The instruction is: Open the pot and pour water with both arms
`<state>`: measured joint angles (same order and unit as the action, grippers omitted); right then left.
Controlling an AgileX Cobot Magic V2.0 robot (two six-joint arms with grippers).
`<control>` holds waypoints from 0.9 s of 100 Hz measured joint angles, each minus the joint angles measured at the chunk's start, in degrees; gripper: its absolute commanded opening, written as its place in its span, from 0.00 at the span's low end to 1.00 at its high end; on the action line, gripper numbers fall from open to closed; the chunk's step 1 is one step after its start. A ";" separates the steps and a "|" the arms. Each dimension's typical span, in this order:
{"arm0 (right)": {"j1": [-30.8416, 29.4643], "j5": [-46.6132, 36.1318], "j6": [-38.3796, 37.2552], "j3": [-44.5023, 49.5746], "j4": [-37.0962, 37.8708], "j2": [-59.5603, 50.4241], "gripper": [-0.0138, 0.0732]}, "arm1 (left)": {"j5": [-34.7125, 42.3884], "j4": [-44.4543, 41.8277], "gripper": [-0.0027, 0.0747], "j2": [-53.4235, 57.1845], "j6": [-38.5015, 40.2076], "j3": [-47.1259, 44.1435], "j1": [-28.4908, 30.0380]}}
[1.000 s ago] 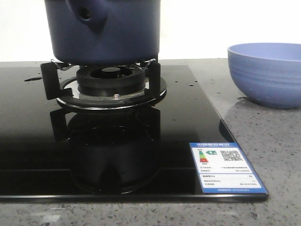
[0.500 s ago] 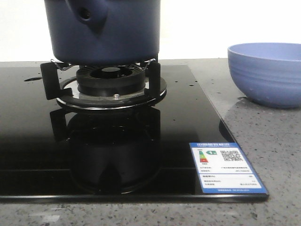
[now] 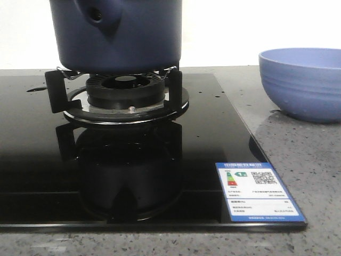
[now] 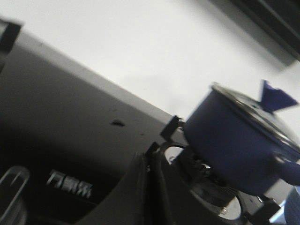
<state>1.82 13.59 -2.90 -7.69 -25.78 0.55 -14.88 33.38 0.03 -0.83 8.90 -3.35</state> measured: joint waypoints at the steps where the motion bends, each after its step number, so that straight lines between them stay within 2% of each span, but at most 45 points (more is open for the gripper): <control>1: 0.00 0.75 0.38 -0.48 0.28 0.25 0.09 | -0.55 -0.43 0.01 -0.20 -0.29 0.54 0.00; 11: 0.00 6.97 3.65 -7.77 4.08 5.68 0.09 | -8.73 -4.54 0.01 -3.79 -4.79 8.47 0.00; 25: 0.00 16.15 10.28 -17.26 5.87 15.84 0.09 | -18.00 -5.88 0.01 -11.15 -13.02 17.85 -0.54; 46: 2.76 20.65 14.03 -25.44 6.55 25.72 0.09 | -20.36 -5.75 0.01 -18.23 -15.63 24.44 -6.22; 52: 4.15 20.76 14.85 -26.44 6.55 26.74 0.10 | -20.39 -5.75 0.05 -19.51 -15.91 25.35 -7.71; 58: 5.29 21.02 15.28 -27.07 6.55 27.33 0.17 | -20.39 -5.66 0.14 -20.44 -15.98 25.89 -9.02; 64: 6.36 21.51 15.66 -27.47 6.55 27.72 0.29 | -19.98 -5.20 0.28 -21.38 -16.12 26.43 -10.00; 70: 7.02 21.80 15.88 -27.77 6.43 28.11 0.47 | -18.51 -4.06 0.46 -22.18 -16.28 26.66 -10.95; 77: 7.23 21.96 15.88 -27.86 6.06 28.63 0.65 | -16.83 -2.44 0.62 -23.29 -16.97 26.66 -11.75; 83: 7.23 21.96 15.88 -27.86 6.05 29.04 0.72 | -15.35 -1.27 0.67 -24.43 -17.42 26.66 -12.25; 90: 7.23 21.96 15.96 -27.86 6.05 29.31 0.71 | -13.83 0.31 0.67 -25.89 -19.06 26.66 -12.78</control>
<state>9.05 35.55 13.06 -35.55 -19.72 29.86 -28.71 33.69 -25.86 -19.90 35.57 -16.13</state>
